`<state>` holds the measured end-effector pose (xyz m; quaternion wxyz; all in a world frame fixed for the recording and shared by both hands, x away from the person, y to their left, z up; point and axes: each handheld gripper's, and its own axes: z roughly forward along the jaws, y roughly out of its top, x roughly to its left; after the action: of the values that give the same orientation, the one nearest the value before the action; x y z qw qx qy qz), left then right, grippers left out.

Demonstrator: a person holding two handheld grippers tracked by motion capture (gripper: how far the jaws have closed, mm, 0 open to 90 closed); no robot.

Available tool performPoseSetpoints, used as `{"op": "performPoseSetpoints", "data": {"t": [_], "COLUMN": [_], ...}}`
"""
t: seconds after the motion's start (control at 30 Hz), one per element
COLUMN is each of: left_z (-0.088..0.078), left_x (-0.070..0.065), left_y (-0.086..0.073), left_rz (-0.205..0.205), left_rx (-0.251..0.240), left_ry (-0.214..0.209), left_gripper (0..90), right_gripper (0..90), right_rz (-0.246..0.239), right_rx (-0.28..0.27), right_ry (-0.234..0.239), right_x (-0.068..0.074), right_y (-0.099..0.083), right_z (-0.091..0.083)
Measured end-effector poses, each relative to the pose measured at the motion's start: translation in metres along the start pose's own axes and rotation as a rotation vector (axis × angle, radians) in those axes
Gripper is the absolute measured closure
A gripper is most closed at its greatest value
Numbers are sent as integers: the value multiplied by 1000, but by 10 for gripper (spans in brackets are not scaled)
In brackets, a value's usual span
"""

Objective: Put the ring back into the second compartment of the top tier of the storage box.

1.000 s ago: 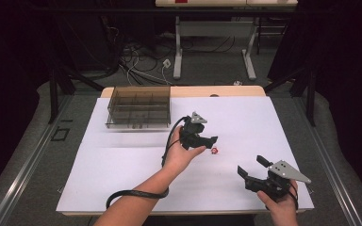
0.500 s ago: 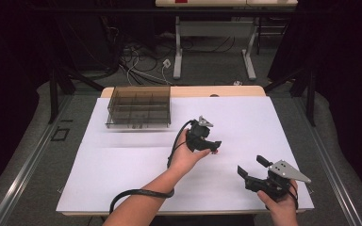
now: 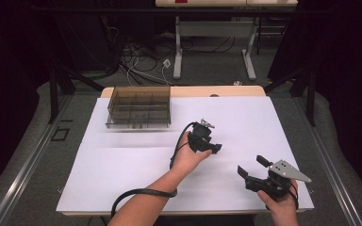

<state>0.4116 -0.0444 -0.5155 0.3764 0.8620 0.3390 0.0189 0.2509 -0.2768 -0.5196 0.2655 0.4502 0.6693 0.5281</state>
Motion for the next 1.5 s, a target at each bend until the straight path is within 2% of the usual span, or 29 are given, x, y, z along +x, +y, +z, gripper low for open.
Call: {"op": "performPoseSetpoints", "data": {"t": [0.07, 0.33, 0.6, 0.87, 1.07, 1.4, 1.43, 1.5], "left_z": [4, 12, 17, 23, 25, 30, 30, 30], "left_x": [-1, -1, 0, 1, 0, 0, 1, 1], "left_y": [-1, -2, -1, 0, 0, 0, 0, 0], "left_rz": [-35, -78, -76, -97, -88, -98, -76, -84], "left_rx": [8, 41, 62, 75, 77, 91, 95, 94], "left_ry": [-5, -9, 4, 11, 18, 22, 29, 26], "left_gripper": [459, 506, 532, 556, 578, 613, 618, 627], "right_gripper": [149, 149, 149, 149, 149, 149, 149, 149], "right_rz": [1, 1, 3, 4, 9, 12, 11, 11], "right_rx": [0, 4, -1, 4, 4, 4, 6, 5], "right_ry": [2, 4, 6, 10, 14, 18, 17, 17], "right_x": [0, 0, 0, -1, -1, -1, -1, -1], "right_y": [0, 0, 0, 0, 0, 0, 0, 0], "right_z": [0, 0, 1, 0, 1, 1, 1, 1]}}
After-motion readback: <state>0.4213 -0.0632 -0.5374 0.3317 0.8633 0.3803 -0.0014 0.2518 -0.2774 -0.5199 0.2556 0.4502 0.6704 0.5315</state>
